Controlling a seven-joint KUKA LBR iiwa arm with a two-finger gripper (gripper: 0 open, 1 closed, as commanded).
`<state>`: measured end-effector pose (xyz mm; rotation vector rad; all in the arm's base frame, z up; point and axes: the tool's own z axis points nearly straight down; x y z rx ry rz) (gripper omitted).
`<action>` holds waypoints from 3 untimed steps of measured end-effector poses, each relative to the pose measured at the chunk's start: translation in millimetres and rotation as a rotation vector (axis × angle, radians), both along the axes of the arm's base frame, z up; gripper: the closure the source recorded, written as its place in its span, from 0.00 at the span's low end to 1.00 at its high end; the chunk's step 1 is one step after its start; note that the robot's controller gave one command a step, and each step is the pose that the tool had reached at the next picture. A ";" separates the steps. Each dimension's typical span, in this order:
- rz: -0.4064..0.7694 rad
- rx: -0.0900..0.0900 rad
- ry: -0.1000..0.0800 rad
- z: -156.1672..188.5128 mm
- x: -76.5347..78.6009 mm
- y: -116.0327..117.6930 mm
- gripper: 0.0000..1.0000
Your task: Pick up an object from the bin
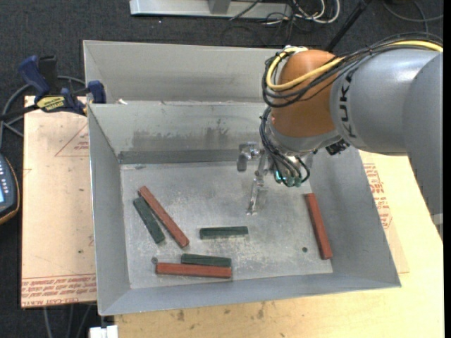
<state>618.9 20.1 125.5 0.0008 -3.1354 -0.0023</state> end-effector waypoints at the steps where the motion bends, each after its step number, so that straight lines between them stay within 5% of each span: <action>1: -0.015 0.000 -0.001 -55.7 -45.7 -11.5 0.00; 2: 0.061 0.002 -0.006 -54.8 -79.1 51.4 0.00; 3: -0.100 0.002 -0.009 -53.2 -76.8 116.4 0.00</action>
Offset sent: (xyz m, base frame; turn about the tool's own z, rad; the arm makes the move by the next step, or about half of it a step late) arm -0.0435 -0.0120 -0.0528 0.0117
